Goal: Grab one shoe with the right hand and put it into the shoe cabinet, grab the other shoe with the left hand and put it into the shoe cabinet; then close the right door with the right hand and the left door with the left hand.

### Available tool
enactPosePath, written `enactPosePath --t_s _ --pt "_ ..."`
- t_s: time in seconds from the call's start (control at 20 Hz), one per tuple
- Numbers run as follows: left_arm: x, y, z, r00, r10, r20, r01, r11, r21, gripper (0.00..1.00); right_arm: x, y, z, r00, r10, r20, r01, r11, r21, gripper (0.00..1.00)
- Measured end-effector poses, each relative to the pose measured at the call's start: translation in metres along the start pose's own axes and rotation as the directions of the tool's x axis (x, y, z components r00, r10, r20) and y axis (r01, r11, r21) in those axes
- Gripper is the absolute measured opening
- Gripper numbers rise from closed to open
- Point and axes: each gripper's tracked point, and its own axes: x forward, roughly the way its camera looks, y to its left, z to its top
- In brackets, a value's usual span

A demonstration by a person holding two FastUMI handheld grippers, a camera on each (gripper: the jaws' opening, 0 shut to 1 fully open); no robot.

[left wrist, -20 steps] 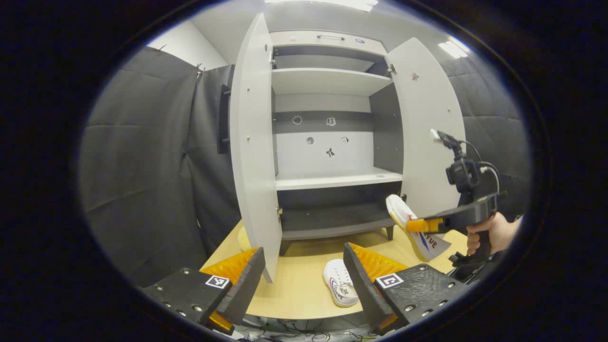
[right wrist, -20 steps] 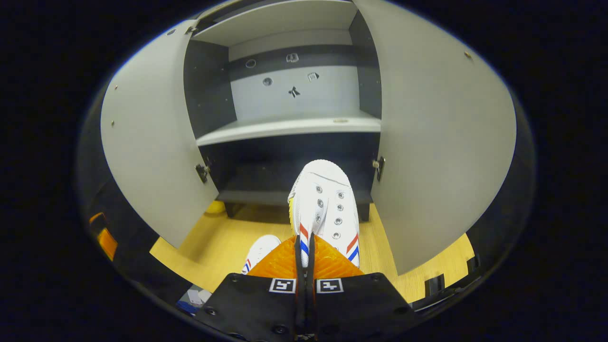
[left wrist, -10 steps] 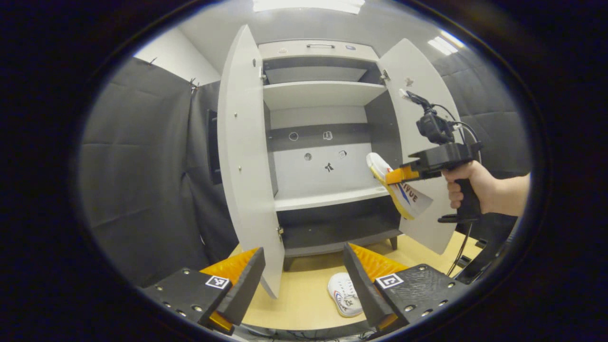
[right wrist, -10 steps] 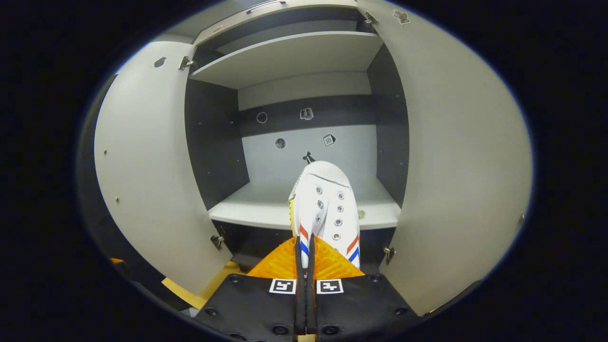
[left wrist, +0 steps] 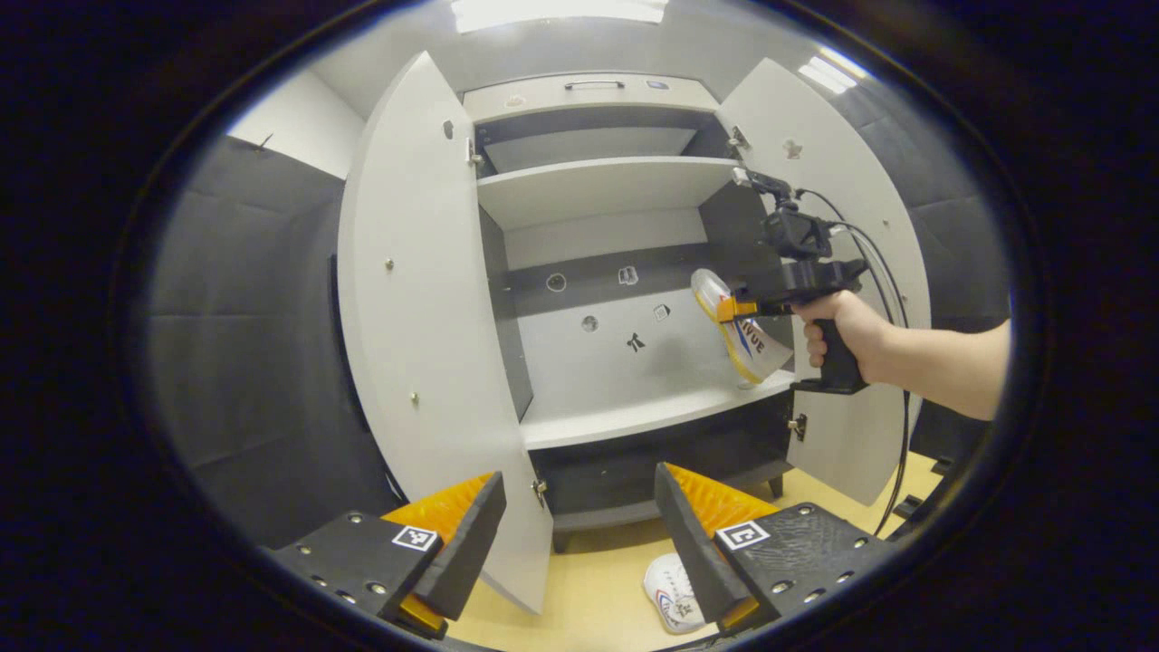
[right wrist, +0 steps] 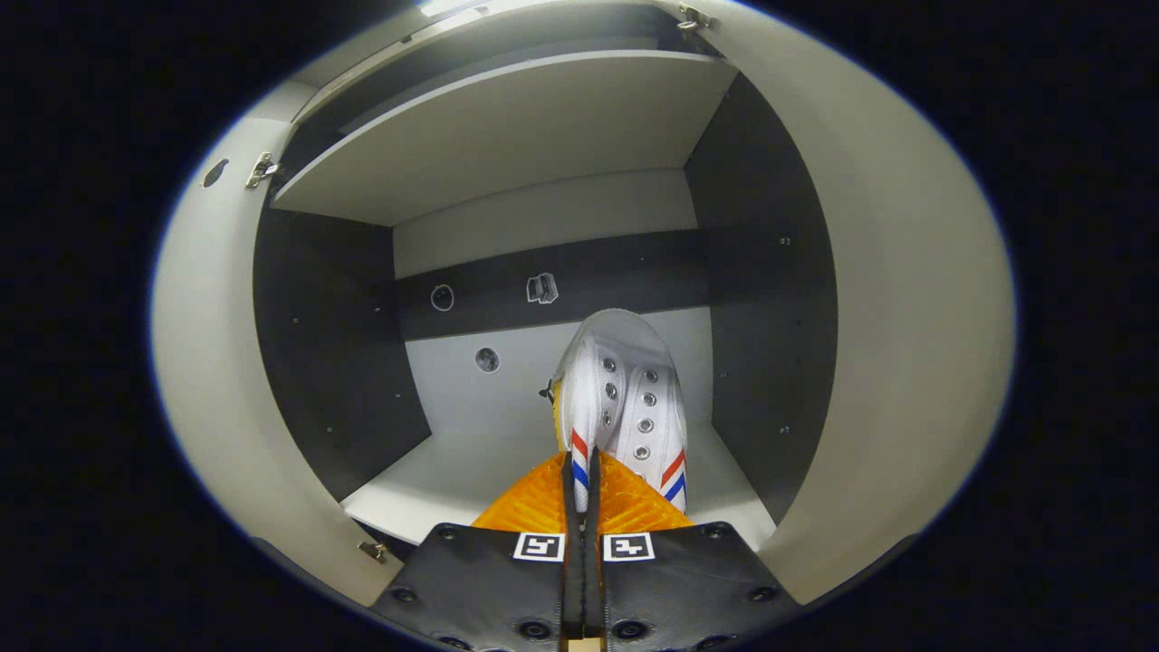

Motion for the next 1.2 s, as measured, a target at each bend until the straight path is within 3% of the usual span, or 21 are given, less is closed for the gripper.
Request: enactPosePath --t_s 0.4,0.65,0.8,0.9,1.0,1.1,1.15,1.2 --pt "0.02 -0.001 0.004 0.996 0.077 -0.035 -0.078 0.996 -0.031 0.94 0.086 -0.013 -0.011 0.999 -0.04 -0.032 0.041 0.999 0.026 0.0" --pt "0.023 0.006 -0.004 0.986 0.147 -0.078 -0.153 0.986 -0.072 0.94 0.113 -0.009 -0.033 0.997 -0.01 -0.079 0.012 1.0 0.025 0.02" --pt "0.021 0.009 0.0 0.981 0.18 -0.072 -0.184 0.981 -0.054 0.94 0.12 -0.008 -0.038 0.995 -0.027 -0.092 0.03 0.999 0.036 0.0" --pt "0.021 0.008 0.0 0.982 0.177 -0.066 -0.181 0.983 -0.045 0.94 0.132 -0.01 -0.045 0.994 -0.033 -0.104 0.036 0.999 0.035 0.04" --pt "0.021 0.005 -0.006 0.983 0.167 -0.081 -0.172 0.983 -0.061 0.94 0.136 -0.009 -0.049 0.994 -0.014 -0.108 0.018 0.999 0.037 0.1" --pt "0.019 0.002 -0.01 0.983 0.163 -0.089 -0.171 0.981 -0.087 0.94 0.133 -0.01 -0.038 0.997 -0.014 -0.072 0.017 0.999 0.04 0.23" --pt "0.017 -0.001 -0.014 0.983 0.157 -0.091 -0.166 0.982 -0.094 0.94 0.128 -0.007 -0.032 0.999 -0.005 -0.053 0.007 0.999 0.037 0.22" --pt "0.015 -0.003 -0.016 0.984 0.15 -0.094 -0.159 0.982 -0.098 0.94 0.123 -0.005 -0.03 0.999 0.01 -0.049 -0.009 0.999 0.032 0.48"
